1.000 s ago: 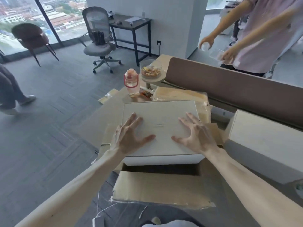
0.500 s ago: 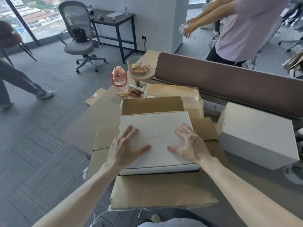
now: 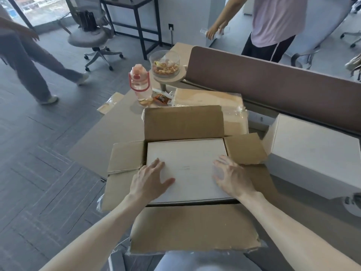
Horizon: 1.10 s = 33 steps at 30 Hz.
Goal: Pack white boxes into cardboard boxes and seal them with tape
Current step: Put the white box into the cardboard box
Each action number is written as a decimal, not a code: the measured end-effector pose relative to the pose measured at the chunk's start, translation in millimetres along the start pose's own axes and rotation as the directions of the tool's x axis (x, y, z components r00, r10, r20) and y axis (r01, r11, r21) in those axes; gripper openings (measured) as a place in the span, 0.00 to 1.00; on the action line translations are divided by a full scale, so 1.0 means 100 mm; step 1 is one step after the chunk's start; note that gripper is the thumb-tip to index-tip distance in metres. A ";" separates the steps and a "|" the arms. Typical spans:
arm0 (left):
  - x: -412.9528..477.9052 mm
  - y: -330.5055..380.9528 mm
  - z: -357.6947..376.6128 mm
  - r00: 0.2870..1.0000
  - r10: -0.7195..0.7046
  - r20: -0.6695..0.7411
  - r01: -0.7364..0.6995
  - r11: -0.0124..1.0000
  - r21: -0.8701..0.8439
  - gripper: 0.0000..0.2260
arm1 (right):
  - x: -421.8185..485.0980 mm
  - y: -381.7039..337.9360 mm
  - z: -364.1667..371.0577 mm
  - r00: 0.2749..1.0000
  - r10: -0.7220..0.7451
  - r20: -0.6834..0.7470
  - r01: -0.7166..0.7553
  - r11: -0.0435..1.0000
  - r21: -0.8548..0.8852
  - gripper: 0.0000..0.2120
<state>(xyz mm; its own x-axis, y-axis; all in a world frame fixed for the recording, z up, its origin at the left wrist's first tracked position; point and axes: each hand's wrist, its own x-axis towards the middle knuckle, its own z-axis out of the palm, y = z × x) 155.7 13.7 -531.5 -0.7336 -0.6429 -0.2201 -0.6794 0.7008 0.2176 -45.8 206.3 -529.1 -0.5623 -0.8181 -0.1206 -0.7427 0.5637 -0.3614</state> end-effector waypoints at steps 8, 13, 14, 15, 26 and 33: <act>0.30 -0.39 -0.22 0.971 -0.020 -0.237 -0.018 0.988 -0.155 0.14 | 0.18 0.58 -0.12 0.963 0.192 -0.188 -0.207 0.976 -0.062 0.14; 0.40 -0.70 -0.20 0.948 -0.199 -0.250 0.158 0.972 -0.175 0.21 | 0.20 0.75 -0.19 0.897 0.416 -0.150 -0.413 0.909 0.051 0.24; 0.41 -0.76 -0.18 0.937 -0.265 -0.228 0.226 0.957 -0.183 0.26 | 0.21 0.78 -0.20 0.878 0.464 -0.116 -0.454 0.885 0.099 0.29; 0.41 -0.82 -0.18 0.922 -0.337 -0.193 0.296 0.932 -0.210 0.33 | 0.23 0.80 -0.21 0.863 0.501 -0.073 -0.485 0.859 0.163 0.35; 0.32 -1.18 -0.38 0.845 -0.534 0.024 0.468 0.718 -0.515 0.42 | 0.25 0.83 -0.59 0.812 0.583 -0.003 -0.560 0.782 0.272 0.33; 0.29 -1.12 -0.69 0.876 -0.482 0.013 0.331 0.581 -0.743 0.25 | 0.20 0.41 -0.90 0.949 0.309 -0.062 -0.264 0.888 0.376 0.09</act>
<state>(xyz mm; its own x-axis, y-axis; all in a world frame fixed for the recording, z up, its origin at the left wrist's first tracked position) 209.5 -104.8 -497.1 -0.3150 -0.8969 -0.3105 -0.6485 -0.0354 0.7604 -120.0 223.6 -463.1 -0.7854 -0.5955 -0.1690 -0.3741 0.6741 -0.6369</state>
